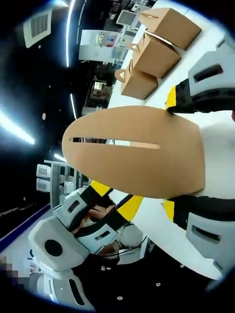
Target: Pick up one paper box from the group, open the paper box, and remove the item inside
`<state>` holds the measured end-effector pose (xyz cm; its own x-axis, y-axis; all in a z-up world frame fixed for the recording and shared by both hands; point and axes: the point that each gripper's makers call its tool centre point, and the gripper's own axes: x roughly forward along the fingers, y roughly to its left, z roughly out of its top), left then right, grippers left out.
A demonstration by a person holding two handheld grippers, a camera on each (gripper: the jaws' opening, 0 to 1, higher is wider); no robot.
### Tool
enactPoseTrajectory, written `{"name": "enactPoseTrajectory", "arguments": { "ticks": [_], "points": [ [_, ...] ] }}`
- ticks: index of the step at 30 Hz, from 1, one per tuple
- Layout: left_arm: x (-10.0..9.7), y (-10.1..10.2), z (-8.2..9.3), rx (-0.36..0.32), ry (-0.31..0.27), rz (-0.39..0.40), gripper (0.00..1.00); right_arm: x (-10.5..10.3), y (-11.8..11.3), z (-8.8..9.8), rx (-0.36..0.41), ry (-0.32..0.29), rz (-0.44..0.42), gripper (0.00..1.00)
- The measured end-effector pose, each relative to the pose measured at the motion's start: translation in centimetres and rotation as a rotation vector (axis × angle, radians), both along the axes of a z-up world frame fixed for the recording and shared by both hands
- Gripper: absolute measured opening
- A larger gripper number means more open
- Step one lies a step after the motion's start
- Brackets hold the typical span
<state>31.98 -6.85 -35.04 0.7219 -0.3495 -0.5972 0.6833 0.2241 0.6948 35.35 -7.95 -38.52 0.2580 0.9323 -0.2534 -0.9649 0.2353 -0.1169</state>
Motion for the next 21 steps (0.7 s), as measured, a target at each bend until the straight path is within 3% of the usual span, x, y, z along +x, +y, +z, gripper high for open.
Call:
{"name": "enactPoseTrajectory", "arguments": {
  "ticks": [5, 12, 17, 19, 21],
  "points": [
    [-0.2, 0.0, 0.1, 0.044, 0.023, -0.02, 0.17, -0.1, 0.0, 0.0, 0.0, -0.006, 0.003, 0.67],
    [-0.4, 0.2, 0.0, 0.038, 0.073, -0.028, 0.23, -0.1, 0.0, 0.1, 0.007, -0.004, 0.001, 0.67],
    [-0.4, 0.5, -0.8, 0.101, 0.023, -0.039, 0.19, -0.1, 0.0, 0.1, 0.006, 0.0, 0.0, 0.67],
    [-0.1, 0.8, -0.1, 0.137, -0.053, -0.039, 0.15, -0.1, 0.0, 0.1, 0.008, -0.003, 0.003, 0.67],
    [-0.2, 1.2, -0.1, 0.182, -0.092, -0.058, 0.08, -0.1, 0.0, 0.1, 0.009, -0.003, 0.002, 0.67]
  ]
}}
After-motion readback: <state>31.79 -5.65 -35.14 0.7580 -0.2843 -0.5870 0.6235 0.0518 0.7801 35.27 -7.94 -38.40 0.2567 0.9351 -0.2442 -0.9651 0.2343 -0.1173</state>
